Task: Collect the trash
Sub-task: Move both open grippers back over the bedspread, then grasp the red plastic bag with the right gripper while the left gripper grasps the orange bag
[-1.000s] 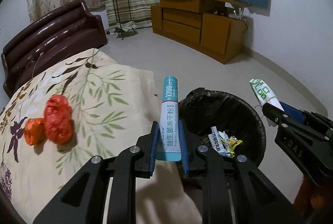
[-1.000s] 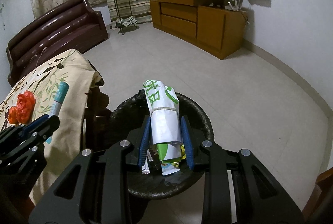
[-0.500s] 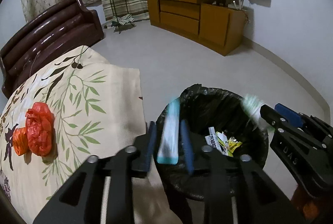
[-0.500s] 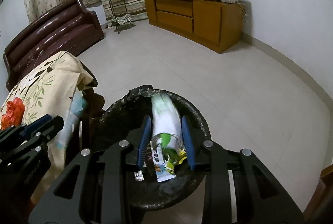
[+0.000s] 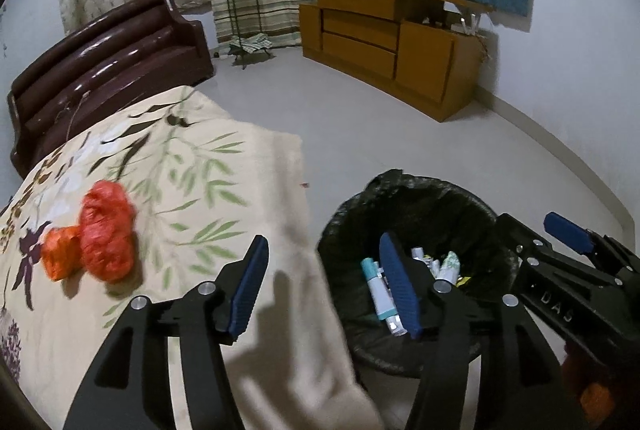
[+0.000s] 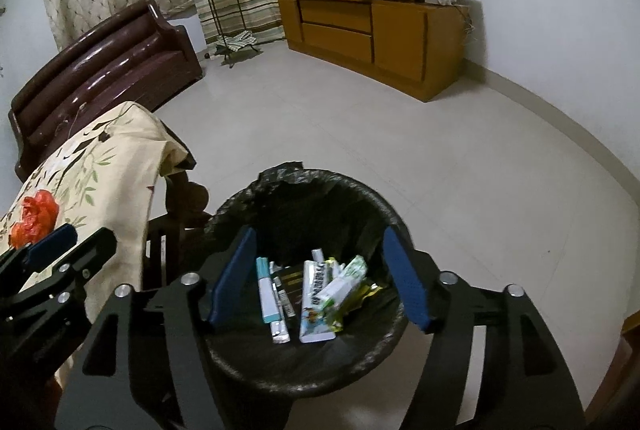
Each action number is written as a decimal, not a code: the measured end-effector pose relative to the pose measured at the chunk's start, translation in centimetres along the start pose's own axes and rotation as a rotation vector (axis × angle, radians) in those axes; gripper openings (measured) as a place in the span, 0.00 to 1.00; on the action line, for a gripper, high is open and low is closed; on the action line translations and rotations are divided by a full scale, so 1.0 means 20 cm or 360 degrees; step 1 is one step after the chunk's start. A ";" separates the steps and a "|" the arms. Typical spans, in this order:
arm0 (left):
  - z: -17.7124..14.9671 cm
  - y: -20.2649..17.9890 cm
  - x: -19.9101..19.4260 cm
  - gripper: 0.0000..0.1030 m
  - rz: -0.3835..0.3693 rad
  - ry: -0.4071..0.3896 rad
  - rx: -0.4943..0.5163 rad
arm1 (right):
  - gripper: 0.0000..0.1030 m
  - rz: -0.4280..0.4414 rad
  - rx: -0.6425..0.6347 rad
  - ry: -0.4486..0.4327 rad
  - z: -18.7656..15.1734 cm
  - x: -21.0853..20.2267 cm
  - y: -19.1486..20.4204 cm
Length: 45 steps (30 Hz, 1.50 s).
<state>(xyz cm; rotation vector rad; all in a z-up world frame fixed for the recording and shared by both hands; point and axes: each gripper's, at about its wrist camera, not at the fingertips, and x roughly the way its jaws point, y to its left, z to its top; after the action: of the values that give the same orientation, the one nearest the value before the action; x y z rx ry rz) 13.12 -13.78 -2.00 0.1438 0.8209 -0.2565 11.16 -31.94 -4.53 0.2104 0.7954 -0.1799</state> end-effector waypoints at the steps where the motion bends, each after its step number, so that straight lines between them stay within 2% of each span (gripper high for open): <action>1: -0.01 0.02 -0.01 0.57 0.0009 -0.0002 -0.0009 | 0.69 0.0006 -0.0003 -0.0002 0.00 -0.01 0.02; 2: -0.02 0.05 -0.02 0.57 0.0022 -0.0003 -0.0018 | 0.72 0.0016 -0.0005 -0.0001 -0.01 -0.01 0.04; 13: -0.17 0.49 -0.16 0.61 0.0234 0.0013 -0.0224 | 0.75 0.0107 -0.0077 -0.0007 -0.02 -0.06 0.33; 30: -0.43 1.13 -0.42 0.62 0.0496 -0.0003 -0.0537 | 0.77 0.0429 -0.0402 -0.0011 0.00 -0.19 1.10; 37: -0.51 1.28 -0.46 0.63 0.0536 0.0005 -0.0610 | 0.76 0.0464 -0.0532 0.0015 0.00 -0.13 1.37; 39: -0.52 1.31 -0.46 0.63 0.0536 0.0008 -0.0627 | 0.75 0.0440 -0.0556 0.0029 -0.01 -0.10 1.42; 45: -0.53 1.37 -0.44 0.63 0.0518 0.0014 -0.0654 | 0.60 0.0387 -0.0584 0.0141 -0.03 0.04 1.49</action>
<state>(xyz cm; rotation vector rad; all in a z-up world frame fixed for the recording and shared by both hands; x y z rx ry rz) 7.60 16.33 -1.80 -0.1081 0.8295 0.2204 18.36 -3.21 -1.92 -0.0333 0.8690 0.2061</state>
